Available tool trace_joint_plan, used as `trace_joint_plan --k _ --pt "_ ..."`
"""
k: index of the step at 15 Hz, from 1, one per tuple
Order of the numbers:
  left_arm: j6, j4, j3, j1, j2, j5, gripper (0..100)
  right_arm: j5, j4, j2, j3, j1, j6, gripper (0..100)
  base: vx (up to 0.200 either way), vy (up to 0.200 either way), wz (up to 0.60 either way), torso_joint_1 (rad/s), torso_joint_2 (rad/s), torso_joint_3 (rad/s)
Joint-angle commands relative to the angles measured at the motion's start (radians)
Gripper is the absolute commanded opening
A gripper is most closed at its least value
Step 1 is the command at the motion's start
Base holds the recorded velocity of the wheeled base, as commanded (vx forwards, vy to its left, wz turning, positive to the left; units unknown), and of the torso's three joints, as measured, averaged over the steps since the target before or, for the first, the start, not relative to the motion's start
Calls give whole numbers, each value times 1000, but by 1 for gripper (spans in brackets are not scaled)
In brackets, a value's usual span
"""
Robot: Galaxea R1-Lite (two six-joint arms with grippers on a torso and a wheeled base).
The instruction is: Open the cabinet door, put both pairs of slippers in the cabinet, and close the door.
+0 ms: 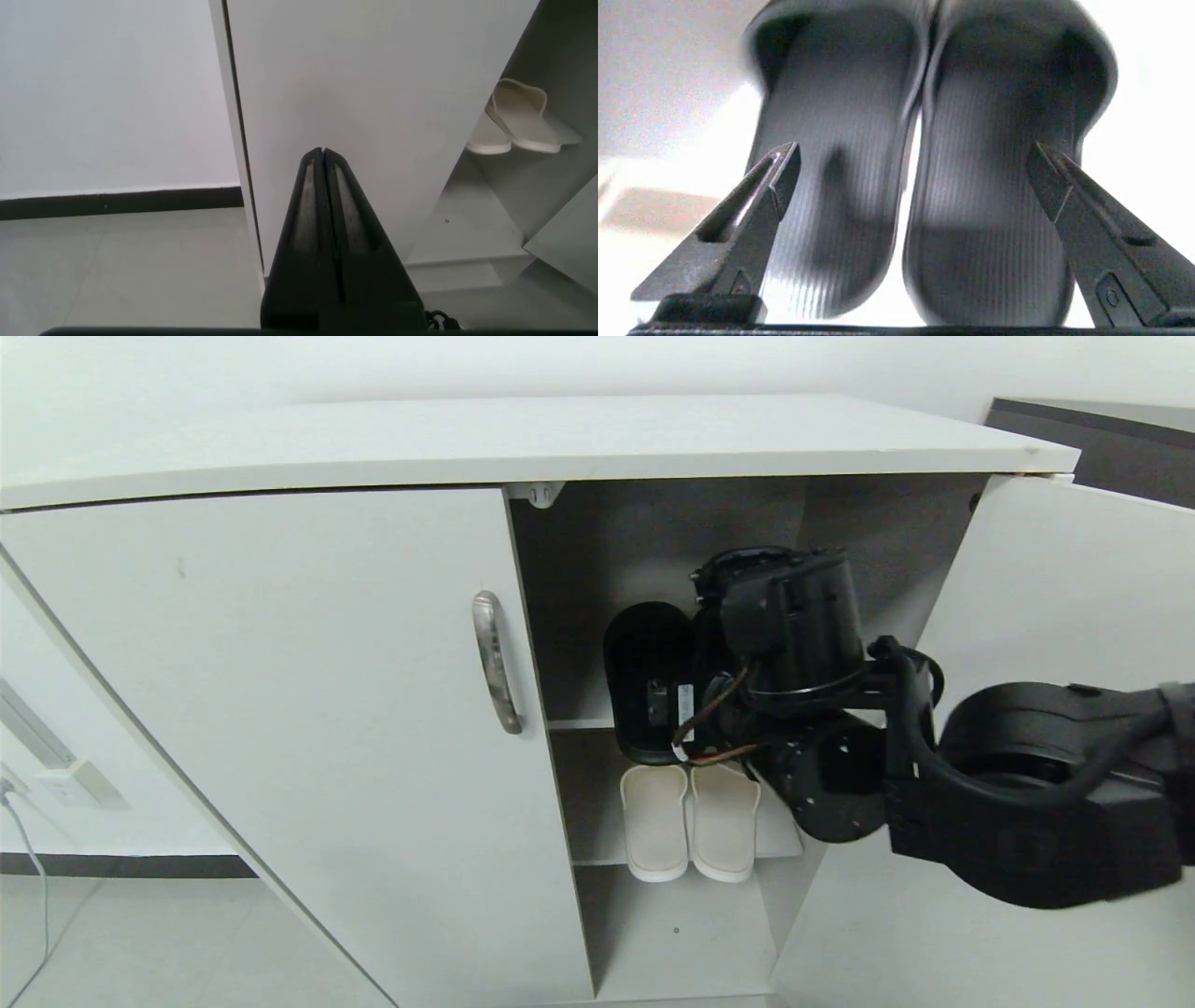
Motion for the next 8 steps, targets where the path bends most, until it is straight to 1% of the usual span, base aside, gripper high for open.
trace_joint_plan --k 1,2,5,8 --pt "0 0 0 0 1 0 0 59 -80 -151 161 43 -3 100 0 0 0 0 0 0" --pt "0 0 0 0 1 0 0 69 -111 -175 207 55 -3 0 0 0 0 0 0 0" --pt "0 0 0 0 1 0 0 72 -156 -233 322 97 -4 0 0 0 0 0 0 0" --pt "0 0 0 0 1 0 0 72 -192 -241 367 101 -7 0 0 0 0 0 0 0"
